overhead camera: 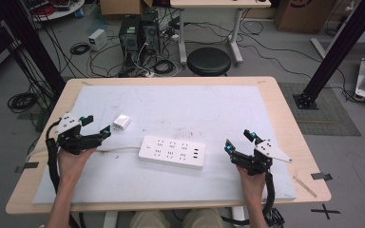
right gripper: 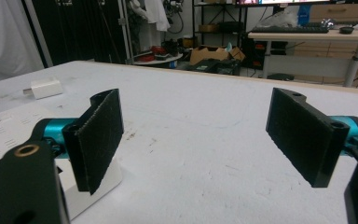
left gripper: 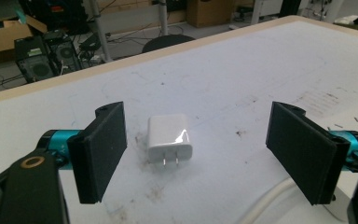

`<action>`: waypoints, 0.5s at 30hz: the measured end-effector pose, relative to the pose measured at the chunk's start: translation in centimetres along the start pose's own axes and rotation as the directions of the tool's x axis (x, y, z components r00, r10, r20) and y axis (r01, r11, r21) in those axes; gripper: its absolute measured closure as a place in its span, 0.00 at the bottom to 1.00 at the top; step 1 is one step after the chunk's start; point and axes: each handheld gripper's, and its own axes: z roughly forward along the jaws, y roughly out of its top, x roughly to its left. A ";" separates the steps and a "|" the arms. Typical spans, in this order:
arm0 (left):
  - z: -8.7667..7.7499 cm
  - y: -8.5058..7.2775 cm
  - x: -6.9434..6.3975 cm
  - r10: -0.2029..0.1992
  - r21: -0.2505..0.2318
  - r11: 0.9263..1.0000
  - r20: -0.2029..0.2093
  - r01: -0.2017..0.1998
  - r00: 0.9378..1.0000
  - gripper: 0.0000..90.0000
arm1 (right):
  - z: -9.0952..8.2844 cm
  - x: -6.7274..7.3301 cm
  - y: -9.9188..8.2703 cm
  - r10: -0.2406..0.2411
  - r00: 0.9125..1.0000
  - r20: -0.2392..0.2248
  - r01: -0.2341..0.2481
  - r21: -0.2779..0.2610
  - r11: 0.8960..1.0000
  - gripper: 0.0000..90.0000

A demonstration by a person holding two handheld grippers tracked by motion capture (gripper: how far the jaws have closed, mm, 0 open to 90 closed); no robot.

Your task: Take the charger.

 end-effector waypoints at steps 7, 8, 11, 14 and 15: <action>2.5 1.7 0.3 0.000 0.083 0.997 0.036 -0.003 0.999 0.23 | 0.0 0.0 0.0 -0.003 1.000 0.004 0.003 0.000 1.000 0.21; 2.5 1.7 0.3 0.000 0.083 0.997 0.036 -0.003 0.999 0.23 | 0.0 0.0 0.0 -0.003 1.000 0.004 0.003 0.000 1.000 0.21; 4.6 2.2 1.0 -0.006 0.156 0.988 0.046 -0.001 0.999 0.23 | 0.0 0.1 0.0 -0.006 1.000 0.005 0.006 0.004 1.000 0.21; 6.1 2.3 1.4 -0.013 0.201 0.980 0.036 0.005 0.999 0.23 | 0.0 0.1 0.0 0.003 1.000 0.005 -0.003 0.009 1.000 0.21; 6.1 2.3 1.4 -0.013 0.201 0.980 0.036 0.005 0.999 0.23 | 0.0 0.1 0.0 0.003 1.000 0.005 -0.003 0.009 1.000 0.21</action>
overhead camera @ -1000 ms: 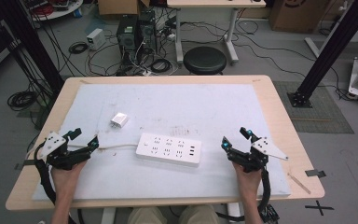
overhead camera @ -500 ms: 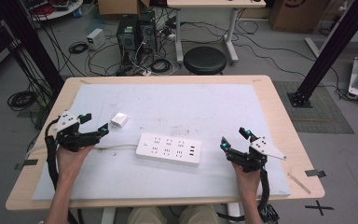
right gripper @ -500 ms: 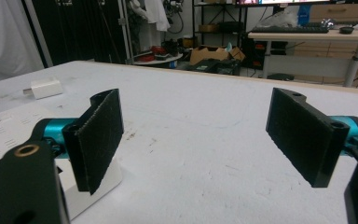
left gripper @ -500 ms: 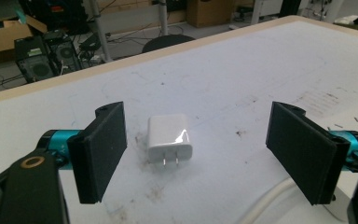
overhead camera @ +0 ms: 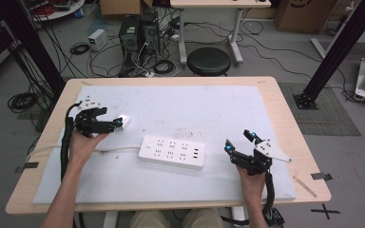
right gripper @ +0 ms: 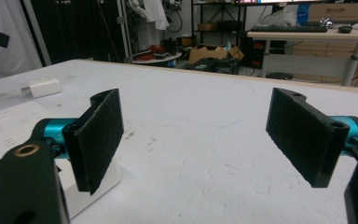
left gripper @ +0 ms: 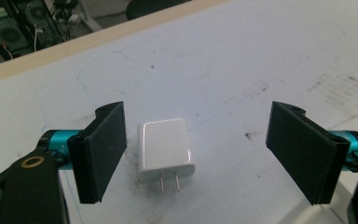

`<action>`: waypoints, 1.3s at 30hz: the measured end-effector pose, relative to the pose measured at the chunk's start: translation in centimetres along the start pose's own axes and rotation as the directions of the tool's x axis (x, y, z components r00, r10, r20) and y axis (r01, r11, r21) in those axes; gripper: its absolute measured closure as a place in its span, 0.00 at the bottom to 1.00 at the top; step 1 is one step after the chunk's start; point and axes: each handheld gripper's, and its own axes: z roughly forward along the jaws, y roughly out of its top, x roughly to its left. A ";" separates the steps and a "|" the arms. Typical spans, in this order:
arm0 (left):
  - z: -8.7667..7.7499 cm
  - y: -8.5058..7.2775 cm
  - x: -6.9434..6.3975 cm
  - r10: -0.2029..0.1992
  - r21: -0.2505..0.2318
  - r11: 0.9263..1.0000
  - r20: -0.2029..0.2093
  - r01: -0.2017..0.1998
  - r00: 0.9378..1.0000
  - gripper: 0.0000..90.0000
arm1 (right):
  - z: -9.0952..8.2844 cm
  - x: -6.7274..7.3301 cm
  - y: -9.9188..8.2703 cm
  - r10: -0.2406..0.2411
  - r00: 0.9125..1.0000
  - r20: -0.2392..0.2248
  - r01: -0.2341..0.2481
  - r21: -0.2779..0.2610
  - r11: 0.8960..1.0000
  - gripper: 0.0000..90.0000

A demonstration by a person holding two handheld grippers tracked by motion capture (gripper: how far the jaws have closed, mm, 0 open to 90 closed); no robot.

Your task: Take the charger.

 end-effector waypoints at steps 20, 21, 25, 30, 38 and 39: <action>5.8 -0.8 1.1 -0.011 0.223 0.974 -0.059 0.024 0.998 0.24 | 0.1 0.1 0.0 -0.011 1.000 0.003 0.011 0.005 1.000 0.21; 5.9 -0.9 1.1 -0.017 0.225 0.974 -0.063 0.030 0.998 0.24 | 0.0 0.1 0.0 -0.012 1.000 0.004 0.012 0.006 1.000 0.21; 6.2 -1.0 1.2 -0.019 0.238 0.971 -0.060 0.033 0.998 0.24 | 0.1 0.1 0.0 -0.012 1.000 0.005 0.012 0.007 1.000 0.21; 7.0 -1.6 1.4 -0.031 0.282 0.958 -0.069 0.049 0.997 0.25 | 0.1 0.2 0.0 -0.016 1.000 0.007 0.016 0.011 1.000 0.21; 7.2 -1.8 1.7 -0.044 0.291 0.955 -0.062 0.061 0.997 0.27 | 0.2 0.3 0.0 -0.026 1.000 0.008 0.026 0.015 1.000 0.21; 7.2 -1.8 1.7 -0.044 0.291 0.955 -0.062 0.061 0.997 0.27 | 0.2 0.3 0.0 -0.026 1.000 0.008 0.026 0.015 1.000 0.21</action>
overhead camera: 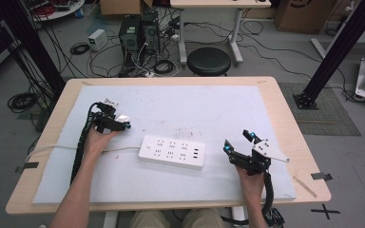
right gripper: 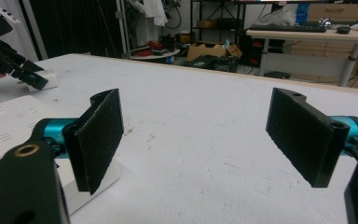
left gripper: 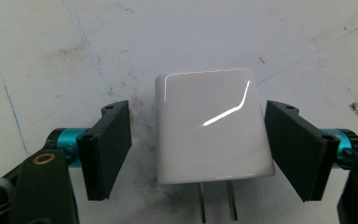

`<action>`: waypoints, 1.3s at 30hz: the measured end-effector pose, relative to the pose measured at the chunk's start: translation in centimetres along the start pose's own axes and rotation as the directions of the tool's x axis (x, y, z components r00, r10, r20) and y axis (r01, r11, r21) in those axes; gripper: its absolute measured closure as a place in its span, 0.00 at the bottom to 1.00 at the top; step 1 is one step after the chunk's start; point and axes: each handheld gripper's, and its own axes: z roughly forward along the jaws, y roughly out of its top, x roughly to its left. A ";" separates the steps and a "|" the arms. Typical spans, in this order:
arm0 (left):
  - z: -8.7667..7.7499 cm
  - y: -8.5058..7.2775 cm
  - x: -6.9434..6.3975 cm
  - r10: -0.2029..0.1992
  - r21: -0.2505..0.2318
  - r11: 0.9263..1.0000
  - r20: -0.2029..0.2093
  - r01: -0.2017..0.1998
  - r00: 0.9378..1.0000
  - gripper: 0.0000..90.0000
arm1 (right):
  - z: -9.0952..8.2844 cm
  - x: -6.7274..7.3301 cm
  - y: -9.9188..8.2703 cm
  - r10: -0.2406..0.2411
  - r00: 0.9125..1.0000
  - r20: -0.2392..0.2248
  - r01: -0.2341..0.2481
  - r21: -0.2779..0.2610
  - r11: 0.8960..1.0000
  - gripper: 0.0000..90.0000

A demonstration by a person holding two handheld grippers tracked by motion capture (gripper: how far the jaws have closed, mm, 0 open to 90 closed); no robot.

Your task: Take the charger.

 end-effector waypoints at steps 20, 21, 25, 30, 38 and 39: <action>-0.1 0.0 -0.3 0.017 -0.005 1.000 0.010 -0.017 1.000 0.47 | 0.1 0.2 0.0 -0.010 1.000 0.012 0.009 0.009 1.000 0.21; -0.1 0.0 -0.3 0.024 0.004 1.000 0.007 -0.024 1.000 0.47 | 0.1 0.1 0.0 -0.014 1.000 0.012 0.014 0.005 1.000 0.21; -0.2 0.1 -0.3 0.012 0.004 1.000 0.020 -0.013 1.000 0.47 | 0.1 0.0 0.0 -0.002 1.000 0.011 0.002 0.007 1.000 0.21; -1.1 0.3 -0.8 0.033 -0.008 0.999 0.037 -0.033 0.999 0.47 | 0.2 0.0 0.1 -0.001 1.000 0.018 0.001 0.016 1.000 0.21; -3.7 0.3 -2.5 0.058 -0.071 0.996 0.038 -0.056 0.998 0.47 | 0.3 0.1 0.1 -0.003 1.000 0.019 0.002 0.027 1.000 0.21; -3.7 0.3 -2.5 0.058 -0.071 0.996 0.038 -0.056 0.998 0.47 | 0.3 0.1 0.1 -0.003 1.000 0.019 0.002 0.027 1.000 0.21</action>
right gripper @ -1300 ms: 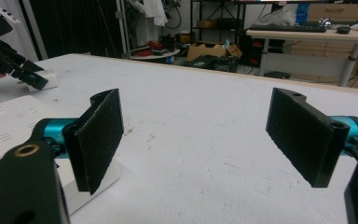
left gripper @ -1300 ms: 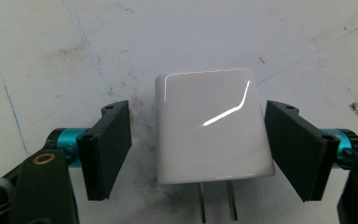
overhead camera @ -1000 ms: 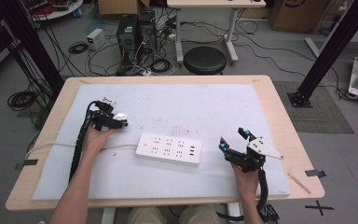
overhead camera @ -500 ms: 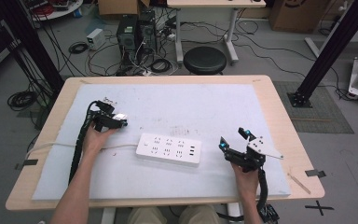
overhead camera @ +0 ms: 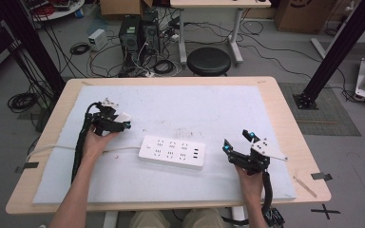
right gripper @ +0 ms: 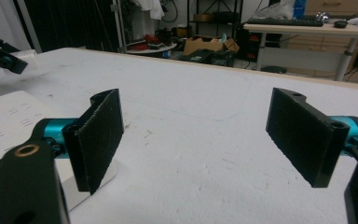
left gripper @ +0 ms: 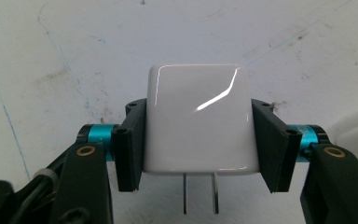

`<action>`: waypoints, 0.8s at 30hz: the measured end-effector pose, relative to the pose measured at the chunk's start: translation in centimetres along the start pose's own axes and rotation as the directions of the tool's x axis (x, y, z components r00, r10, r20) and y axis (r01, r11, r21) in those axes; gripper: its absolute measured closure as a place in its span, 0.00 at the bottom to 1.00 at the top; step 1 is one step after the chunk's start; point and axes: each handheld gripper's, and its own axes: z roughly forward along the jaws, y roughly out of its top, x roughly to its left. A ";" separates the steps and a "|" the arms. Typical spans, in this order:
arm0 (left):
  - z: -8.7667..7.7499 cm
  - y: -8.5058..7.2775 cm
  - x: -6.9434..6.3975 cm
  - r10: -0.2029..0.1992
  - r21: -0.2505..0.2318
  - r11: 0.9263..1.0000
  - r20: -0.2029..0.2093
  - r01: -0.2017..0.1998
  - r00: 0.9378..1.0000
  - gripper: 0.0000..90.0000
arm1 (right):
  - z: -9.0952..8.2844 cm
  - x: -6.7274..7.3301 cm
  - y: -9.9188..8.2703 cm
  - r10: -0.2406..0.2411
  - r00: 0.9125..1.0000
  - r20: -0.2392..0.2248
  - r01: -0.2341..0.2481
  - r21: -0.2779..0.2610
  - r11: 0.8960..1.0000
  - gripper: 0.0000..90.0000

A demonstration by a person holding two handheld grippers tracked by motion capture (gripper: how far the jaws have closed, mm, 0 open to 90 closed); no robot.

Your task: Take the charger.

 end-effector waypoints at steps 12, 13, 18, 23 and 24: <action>-3.0 -1.0 -2.7 0.031 -0.073 0.997 0.026 -0.029 0.999 0.47 | 0.4 -0.1 0.1 0.013 1.000 0.012 -0.013 0.027 1.000 0.21; -3.1 -1.1 -3.0 0.037 -0.077 0.996 0.025 -0.035 0.999 0.47 | 0.4 -0.1 0.1 0.018 1.000 0.011 -0.018 0.033 0.999 0.21; -3.8 -1.3 -4.3 0.055 -0.114 0.992 0.035 -0.051 0.998 0.47 | 0.3 0.0 0.1 0.002 1.000 -0.003 -0.002 0.027 1.000 0.21; -4.7 -1.5 -6.3 0.098 -0.163 0.982 0.039 -0.091 0.994 0.47 | 0.2 0.1 0.1 -0.002 1.000 -0.015 0.002 0.025 1.000 0.21; -4.8 -1.5 -6.8 0.109 -0.180 0.979 0.040 -0.100 0.993 0.47 | 0.2 0.1 0.1 -0.001 1.000 -0.018 0.002 0.029 1.000 0.21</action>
